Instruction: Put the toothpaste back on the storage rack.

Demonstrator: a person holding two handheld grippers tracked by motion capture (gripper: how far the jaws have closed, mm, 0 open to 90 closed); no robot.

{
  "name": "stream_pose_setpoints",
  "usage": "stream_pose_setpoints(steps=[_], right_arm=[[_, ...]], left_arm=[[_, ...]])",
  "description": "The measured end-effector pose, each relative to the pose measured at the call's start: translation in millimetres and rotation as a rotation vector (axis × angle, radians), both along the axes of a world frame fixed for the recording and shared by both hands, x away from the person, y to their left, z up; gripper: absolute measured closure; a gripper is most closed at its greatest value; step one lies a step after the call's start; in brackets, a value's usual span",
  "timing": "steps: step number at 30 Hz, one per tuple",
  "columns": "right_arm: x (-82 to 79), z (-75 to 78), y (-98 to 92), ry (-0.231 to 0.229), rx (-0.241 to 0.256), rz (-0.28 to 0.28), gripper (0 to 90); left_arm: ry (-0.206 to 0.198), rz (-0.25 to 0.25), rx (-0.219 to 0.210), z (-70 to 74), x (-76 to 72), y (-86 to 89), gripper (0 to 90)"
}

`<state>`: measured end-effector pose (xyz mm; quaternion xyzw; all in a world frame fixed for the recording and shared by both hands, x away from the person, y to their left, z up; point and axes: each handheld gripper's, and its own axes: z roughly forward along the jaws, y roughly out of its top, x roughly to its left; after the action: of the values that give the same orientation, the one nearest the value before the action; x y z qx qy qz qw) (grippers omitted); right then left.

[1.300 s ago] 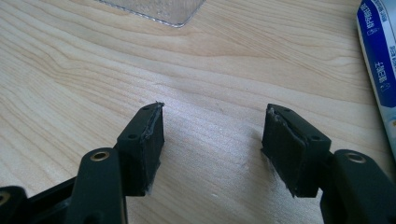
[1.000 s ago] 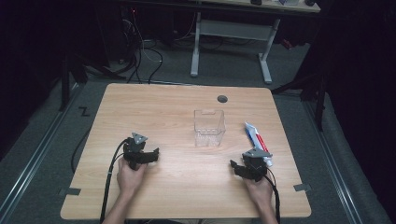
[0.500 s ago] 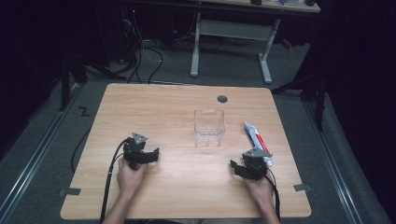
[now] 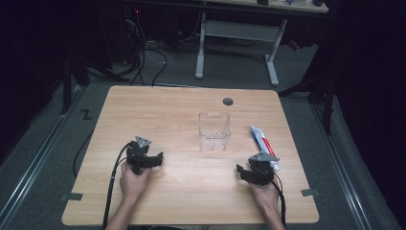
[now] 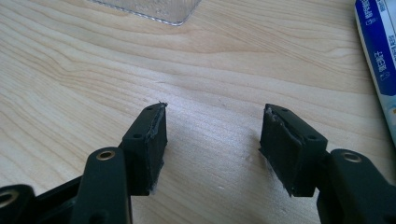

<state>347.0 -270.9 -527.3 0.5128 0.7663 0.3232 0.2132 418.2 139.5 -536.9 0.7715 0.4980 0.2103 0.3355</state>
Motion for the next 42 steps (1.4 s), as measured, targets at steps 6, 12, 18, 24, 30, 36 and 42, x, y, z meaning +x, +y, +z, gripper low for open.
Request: stream_pose_setpoints(steps=[6, 12, 18, 24, 30, 36, 42], right_arm=[[-3.7, 5.9, -4.4, -0.025, 0.029, -0.014, 41.3], [-7.9, 10.5, -8.1, -0.042, 0.064, -0.012, 41.2], [-12.1, 13.5, -9.3, -0.033, 0.096, -0.007, 42.9], [-19.2, 16.7, -13.7, -0.056, 0.138, -0.020, 43.9], [-24.7, 17.4, -18.4, -0.050, 0.155, -0.015, 42.3], [-29.6, 17.3, -22.9, -0.046, 0.181, -0.012, 38.8], [-35.8, 18.4, -27.3, -0.045, 0.173, -0.014, 36.9]], left_arm=[[0.000, 0.000, 0.000, 0.0, 0.0, 0.0, 15.4], [0.000, 0.000, 0.000, 0.0, 0.0, 0.0, 15.4], [0.000, 0.000, 0.000, 0.0, 0.0, 0.0, 15.4], [0.000, 0.000, 0.000, 0.0, 0.0, 0.0, 15.4], [0.000, 0.000, 0.000, 0.0, 0.0, 0.0, 15.4], [0.000, 0.000, 0.000, 0.0, 0.0, 0.0, 15.4], [0.000, 0.000, 0.000, 0.0, 0.0, 0.0, 15.4]])
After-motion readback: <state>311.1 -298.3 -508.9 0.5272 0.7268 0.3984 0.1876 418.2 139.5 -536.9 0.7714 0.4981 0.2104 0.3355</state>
